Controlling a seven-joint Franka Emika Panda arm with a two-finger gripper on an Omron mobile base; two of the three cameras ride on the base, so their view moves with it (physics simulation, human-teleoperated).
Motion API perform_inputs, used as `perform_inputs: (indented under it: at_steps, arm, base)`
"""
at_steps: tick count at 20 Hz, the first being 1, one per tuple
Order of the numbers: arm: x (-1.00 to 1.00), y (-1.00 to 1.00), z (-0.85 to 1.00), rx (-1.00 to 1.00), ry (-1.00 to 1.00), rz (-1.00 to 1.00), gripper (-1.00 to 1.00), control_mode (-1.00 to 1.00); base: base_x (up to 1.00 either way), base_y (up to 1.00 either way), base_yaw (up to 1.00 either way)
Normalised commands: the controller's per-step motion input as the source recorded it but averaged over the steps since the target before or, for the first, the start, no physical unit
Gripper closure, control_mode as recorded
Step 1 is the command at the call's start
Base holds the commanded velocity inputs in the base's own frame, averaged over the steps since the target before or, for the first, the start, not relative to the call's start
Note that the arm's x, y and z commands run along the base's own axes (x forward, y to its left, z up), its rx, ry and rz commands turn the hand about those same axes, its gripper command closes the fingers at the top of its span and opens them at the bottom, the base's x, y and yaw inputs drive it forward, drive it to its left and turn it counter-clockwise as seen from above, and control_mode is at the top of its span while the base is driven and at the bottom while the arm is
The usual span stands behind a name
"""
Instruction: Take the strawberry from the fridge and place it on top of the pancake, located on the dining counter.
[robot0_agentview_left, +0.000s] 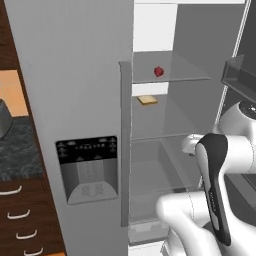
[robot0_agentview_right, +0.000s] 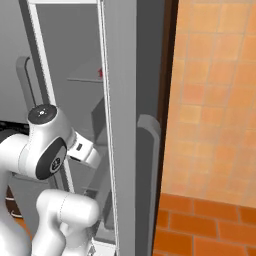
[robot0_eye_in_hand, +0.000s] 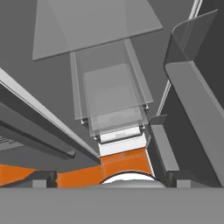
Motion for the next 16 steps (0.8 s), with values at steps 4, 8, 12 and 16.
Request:
perform_inputs:
  at_steps: [4,8,12,16]
  arm:
    - [0.0,0.0,0.0,0.0,0.0,0.0,-1.0,1.0]
    - [0.0,0.0,0.0,0.0,0.0,0.0,-1.0,1.0]
    - [0.0,0.0,0.0,0.0,0.0,0.0,-1.0,1.0]
    - [0.0,0.0,0.0,0.0,0.0,0.0,-1.0,1.0]
  base:
    - [0.6,0.18,-0.05]
    - [0.36,0.04,-0.02]
    - [0.04,0.0,0.0]
    - [0.0,0.01,0.0]
